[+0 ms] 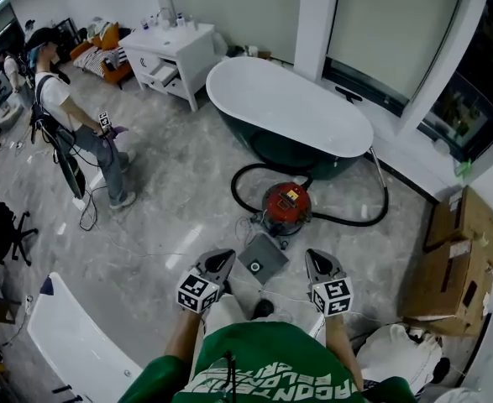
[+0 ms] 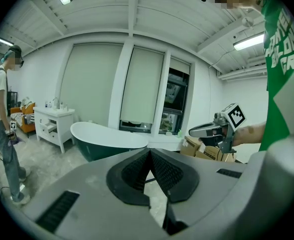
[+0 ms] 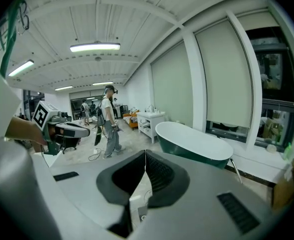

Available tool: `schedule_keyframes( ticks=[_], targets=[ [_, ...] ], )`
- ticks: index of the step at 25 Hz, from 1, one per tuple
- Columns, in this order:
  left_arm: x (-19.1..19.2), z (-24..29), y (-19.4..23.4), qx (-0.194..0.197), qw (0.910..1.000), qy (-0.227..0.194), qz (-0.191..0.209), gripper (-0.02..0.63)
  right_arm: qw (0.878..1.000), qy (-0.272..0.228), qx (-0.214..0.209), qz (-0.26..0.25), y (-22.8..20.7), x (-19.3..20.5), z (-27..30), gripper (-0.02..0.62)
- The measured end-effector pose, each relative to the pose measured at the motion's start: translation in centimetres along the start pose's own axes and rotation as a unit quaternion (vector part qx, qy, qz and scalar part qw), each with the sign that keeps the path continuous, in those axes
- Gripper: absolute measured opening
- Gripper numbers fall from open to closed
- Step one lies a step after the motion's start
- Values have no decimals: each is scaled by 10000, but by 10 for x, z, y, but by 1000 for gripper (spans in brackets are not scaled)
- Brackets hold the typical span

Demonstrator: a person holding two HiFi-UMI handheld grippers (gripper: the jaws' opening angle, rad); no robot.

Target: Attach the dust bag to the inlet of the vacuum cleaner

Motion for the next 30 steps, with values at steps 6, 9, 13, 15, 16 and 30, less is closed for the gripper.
schedule_keyframes(
  ticks=[6,9,13,15,16,30],
  targets=[
    [-1,-3,15,-91,9999,25,45,3,9997,85,-210,-85,11,-6,22,9],
    [-1,-4,26,-134,9999,41,38,3,9995,85,-289,-116,14,-11,34,9],
    [-4,3,40,-167,9998,43,50,3,9992,125,-348,-150,12,-16,50,9],
    [-6,8,47,-145,9999,59,67,3,9991,155,-365,-149,11,-18,57,9],
    [-6,10,50,-124,9999,70,81,3,9990,177,-370,-149,10,-19,60,9],
    [-32,64,103,153,9994,19,317,3,9994,107,-272,-195,-16,-47,118,9]
  ],
)
Point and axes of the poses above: the fingertips, and each gripper's own axes: z forward along the fingers, y to its left, x out of its underside, the point moved 4 cm from there along -z, backward along the fingers, and after that the axes turned 2 degrees about -x, right-handed, at the moved point
